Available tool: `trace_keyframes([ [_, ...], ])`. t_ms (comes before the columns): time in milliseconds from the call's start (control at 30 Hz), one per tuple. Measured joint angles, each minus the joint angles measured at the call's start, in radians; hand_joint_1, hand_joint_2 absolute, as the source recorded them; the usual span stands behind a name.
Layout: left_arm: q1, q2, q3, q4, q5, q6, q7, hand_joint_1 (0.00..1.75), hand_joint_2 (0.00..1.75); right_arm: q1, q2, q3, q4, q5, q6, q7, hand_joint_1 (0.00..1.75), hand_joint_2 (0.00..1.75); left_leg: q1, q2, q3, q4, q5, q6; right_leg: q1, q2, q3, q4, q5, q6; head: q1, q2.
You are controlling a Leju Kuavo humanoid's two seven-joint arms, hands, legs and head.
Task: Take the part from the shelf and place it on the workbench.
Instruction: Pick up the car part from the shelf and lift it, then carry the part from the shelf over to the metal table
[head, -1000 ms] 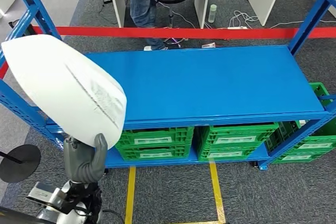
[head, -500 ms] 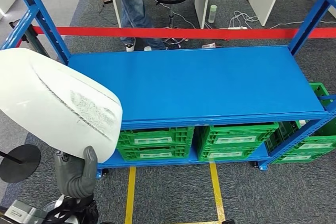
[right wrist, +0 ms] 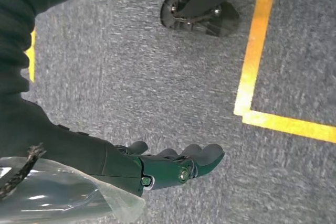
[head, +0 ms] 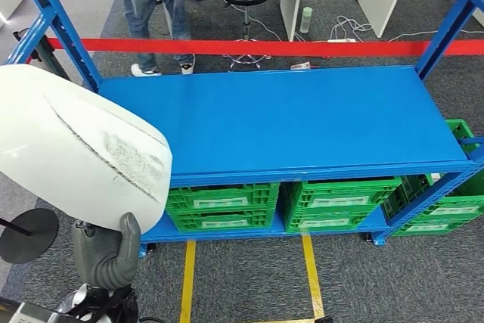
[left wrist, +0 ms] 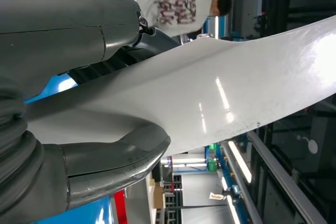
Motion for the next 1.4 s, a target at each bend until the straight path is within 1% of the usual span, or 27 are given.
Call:
trace_keyframes([
  [167, 0.0, 0.008, -0.011, 0.0, 0.0, 0.006, 0.0, 1.75, 1.75, -0.001, 0.007, 0.001, 0.0, 0.008, 0.023, 0.03, 0.0, 1.75, -0.005, 0.0, -0.002, 0.008, -0.006, 0.013, -0.006, -0.001, 0.004, -0.003, 0.002, 0.008, -0.001, 0.0],
  [267, -0.001, 0.009, -0.015, -0.002, 0.006, 0.003, 0.0, 1.75, 1.75, -0.002, 0.01, 0.001, 0.0, 0.011, 0.033, 0.054, 0.0, 1.75, -0.001, 0.001, 0.009, -0.015, 0.007, 0.027, -0.008, -0.001, 0.003, -0.003, -0.003, 0.016, 0.0, 0.0],
  [300, -0.002, 0.009, -0.016, -0.003, 0.008, 0.001, 0.0, 1.75, 1.75, -0.003, 0.01, 0.001, 0.0, 0.018, 0.027, 0.084, 0.0, 1.75, 0.002, 0.002, 0.014, -0.026, 0.013, 0.031, -0.007, -0.002, -0.007, 0.019, -0.021, 0.018, 0.002, 0.0],
  [333, -0.002, 0.009, -0.016, -0.004, 0.007, 0.001, 0.0, 1.75, 1.75, -0.007, 0.01, 0.002, 0.0, 0.029, 0.008, 0.131, 0.0, 1.75, 0.005, 0.004, 0.019, -0.034, 0.018, 0.035, -0.006, -0.002, -0.026, 0.062, -0.048, 0.019, 0.005, 0.0],
  [400, -0.003, 0.009, -0.018, -0.001, -0.001, 0.008, -0.001, 1.75, 1.75, -0.016, 0.009, 0.004, -0.001, 0.059, -0.04, 0.243, 0.0, 1.75, 0.004, 0.007, 0.02, -0.036, 0.019, 0.037, -0.005, -0.003, -0.079, 0.188, -0.111, 0.022, 0.009, 0.0],
  [433, -0.003, 0.008, -0.019, 0.002, -0.003, 0.012, -0.001, 1.75, 1.75, -0.017, 0.007, 0.005, -0.002, 0.072, -0.056, 0.29, 0.0, 1.75, 0.004, 0.007, 0.02, -0.036, 0.018, 0.037, -0.006, -0.003, -0.099, 0.237, -0.127, 0.025, 0.01, 0.0],
  [467, -0.003, 0.008, -0.02, 0.006, -0.003, 0.014, 0.0, 1.75, 1.75, -0.013, 0.004, 0.007, -0.002, 0.084, -0.062, 0.325, 0.0, 1.75, 0.004, 0.006, 0.021, -0.035, 0.017, 0.036, -0.006, -0.003, -0.105, 0.254, -0.124, 0.028, 0.011, 0.0],
  [500, -0.003, 0.008, -0.021, 0.009, -0.002, 0.014, 0.0, 1.75, 1.75, -0.007, 0.001, 0.009, -0.002, 0.094, -0.064, 0.351, 0.0, 1.75, 0.005, 0.003, 0.021, -0.034, 0.016, 0.034, -0.008, -0.003, -0.093, 0.233, -0.104, 0.03, 0.012, 0.0],
  [567, -0.004, 0.006, -0.024, 0.015, -0.002, 0.011, 0.001, 1.75, 1.75, -0.002, -0.001, 0.014, -0.003, 0.109, -0.071, 0.402, 0.0, 1.75, 0.009, 0.0, 0.022, -0.025, 0.008, 0.022, -0.011, -0.003, -0.034, 0.113, -0.044, 0.034, 0.013, 0.0],
  [600, -0.007, 0.003, -0.026, 0.018, -0.003, 0.01, 0.002, 1.75, 1.75, -0.004, 0.002, 0.018, -0.004, 0.12, -0.077, 0.428, 0.0, 1.75, 0.008, 0.0, 0.019, -0.015, 0.002, 0.013, -0.012, -0.001, -0.005, 0.056, -0.027, 0.032, 0.015, 0.0],
  [633, -0.011, -0.001, -0.029, 0.021, -0.005, 0.009, 0.005, 1.75, 1.75, -0.008, 0.007, 0.024, -0.004, 0.131, -0.085, 0.453, 0.0, 1.75, 0.006, 0.001, 0.015, -0.008, -0.002, 0.005, -0.012, 0.0, 0.013, 0.023, -0.022, 0.027, 0.017, 0.0],
  [733, -0.021, -0.011, -0.038, 0.029, -0.012, 0.009, 0.013, 1.75, 1.75, -0.014, 0.023, 0.045, -0.004, 0.162, -0.105, 0.494, 0.0, 1.75, 0.004, 0.002, 0.01, 0.003, -0.007, -0.008, -0.009, 0.003, 0.017, 0.019, -0.031, 0.002, 0.014, 0.0],
  [800, -0.022, -0.015, -0.04, 0.032, -0.011, 0.006, 0.018, 1.75, 1.75, -0.014, 0.031, 0.053, -0.004, 0.162, -0.109, 0.498, 0.0, 1.75, 0.007, 0.002, 0.001, 0.031, -0.029, -0.014, -0.009, 0.001, 0.019, 0.02, -0.032, -0.01, 0.011, 0.0],
  [833, -0.023, -0.016, -0.04, 0.033, -0.004, -0.002, 0.024, 1.75, 1.75, -0.014, 0.033, 0.054, -0.004, 0.156, -0.108, 0.495, 0.0, 1.75, 0.007, 0.002, -0.016, 0.073, -0.055, -0.017, -0.008, 0.0, 0.02, 0.02, -0.033, -0.015, 0.009, 0.0],
  [900, -0.023, -0.016, -0.04, 0.036, 0.022, -0.023, 0.04, 1.75, 1.75, -0.015, 0.034, 0.054, -0.004, 0.137, -0.098, 0.476, 0.0, 1.75, 0.006, 0.002, -0.076, 0.204, -0.117, -0.017, -0.003, -0.002, 0.022, 0.02, -0.035, -0.022, 0.007, 0.0],
  [933, -0.023, -0.016, -0.04, 0.039, 0.036, -0.032, 0.047, 1.75, 1.75, -0.015, 0.035, 0.054, -0.004, 0.127, -0.091, 0.461, 0.0, 1.75, 0.006, 0.002, -0.104, 0.262, -0.136, -0.016, 0.0, -0.002, 0.022, 0.02, -0.036, -0.025, 0.007, 0.0],
  [967, -0.022, -0.016, -0.04, 0.042, 0.048, -0.039, 0.051, 1.75, 1.75, -0.015, 0.035, 0.053, -0.004, 0.119, -0.082, 0.448, 0.0, 1.75, 0.005, 0.002, -0.12, 0.292, -0.136, -0.012, 0.003, -0.002, 0.024, 0.02, -0.037, -0.027, 0.007, 0.0],
  [1000, -0.022, -0.016, -0.04, 0.044, 0.061, -0.045, 0.053, 1.75, 1.75, -0.015, 0.035, 0.053, -0.004, 0.11, -0.071, 0.437, 0.0, 1.75, 0.002, 0.002, -0.118, 0.283, -0.117, -0.006, 0.007, -0.002, 0.026, 0.02, -0.038, -0.029, 0.007, 0.0],
  [1033, -0.021, -0.016, -0.039, 0.046, 0.074, -0.053, 0.053, 1.75, 1.75, -0.015, 0.036, 0.052, -0.004, 0.102, -0.06, 0.433, 0.0, 1.75, -0.001, 0.002, -0.1, 0.239, -0.082, 0.003, 0.01, -0.001, 0.03, 0.02, -0.04, -0.03, 0.007, 0.0],
  [1067, -0.021, -0.017, -0.039, 0.047, 0.093, -0.066, 0.055, 1.75, 1.75, -0.015, 0.037, 0.05, -0.004, 0.094, -0.048, 0.437, 0.0, 1.75, -0.006, 0.002, -0.072, 0.173, -0.043, 0.015, 0.013, 0.0, 0.033, 0.02, -0.041, -0.031, 0.007, 0.0],
  [1100, -0.022, -0.018, -0.038, 0.048, 0.112, -0.082, 0.059, 1.75, 1.75, -0.015, 0.04, 0.047, -0.004, 0.086, -0.038, 0.446, 0.0, 1.75, -0.011, 0.002, -0.046, 0.113, -0.016, 0.027, 0.015, 0.0, 0.035, 0.02, -0.043, -0.031, 0.009, 0.0],
  [1133, -0.022, -0.02, -0.037, 0.048, 0.131, -0.097, 0.064, 1.75, 1.75, -0.016, 0.042, 0.044, -0.004, 0.08, -0.031, 0.459, 0.0, 1.75, -0.017, 0.002, -0.026, 0.066, 0.0, 0.035, 0.015, 0.0, 0.034, 0.02, -0.044, -0.029, 0.009, 0.0],
  [1167, -0.023, -0.022, -0.037, 0.049, 0.146, -0.111, 0.071, 1.75, 1.75, -0.017, 0.044, 0.04, -0.004, 0.076, -0.026, 0.471, 0.0, 1.75, -0.021, 0.003, -0.017, 0.04, 0.003, 0.041, 0.015, -0.001, 0.032, 0.02, -0.045, -0.026, 0.009, 0.0],
  [1233, -0.023, -0.026, -0.036, 0.051, 0.165, -0.13, 0.083, 1.75, 1.75, -0.019, 0.045, 0.032, -0.004, 0.073, -0.021, 0.484, 0.0, 1.75, -0.025, 0.002, -0.015, 0.023, -0.001, 0.041, 0.014, -0.004, 0.028, 0.019, -0.043, -0.016, 0.005, 0.0],
  [1300, -0.026, -0.03, -0.036, 0.056, 0.196, -0.166, 0.104, 1.75, 1.75, -0.019, 0.045, 0.027, -0.005, 0.081, -0.014, 0.479, 0.0, 1.75, -0.02, 0.003, -0.011, 0.011, 0.002, 0.042, 0.013, -0.005, 0.02, 0.029, -0.054, -0.005, 0.005, 0.0],
  [1333, -0.028, -0.031, -0.036, 0.059, 0.221, -0.194, 0.116, 1.75, 1.75, -0.02, 0.045, 0.026, -0.006, 0.087, -0.005, 0.471, 0.0, 1.75, -0.016, 0.003, -0.008, 0.005, 0.005, 0.043, 0.014, -0.004, 0.006, 0.057, -0.073, -0.001, 0.006, 0.0],
  [1400, -0.033, -0.032, -0.033, 0.07, 0.271, -0.263, 0.138, 1.75, 1.75, -0.021, 0.042, 0.025, -0.007, 0.087, 0.03, 0.455, 0.0, 1.75, -0.014, 0.005, -0.006, 0.001, 0.006, 0.046, 0.014, -0.002, -0.048, 0.166, -0.129, 0.006, 0.007, 0.0],
])
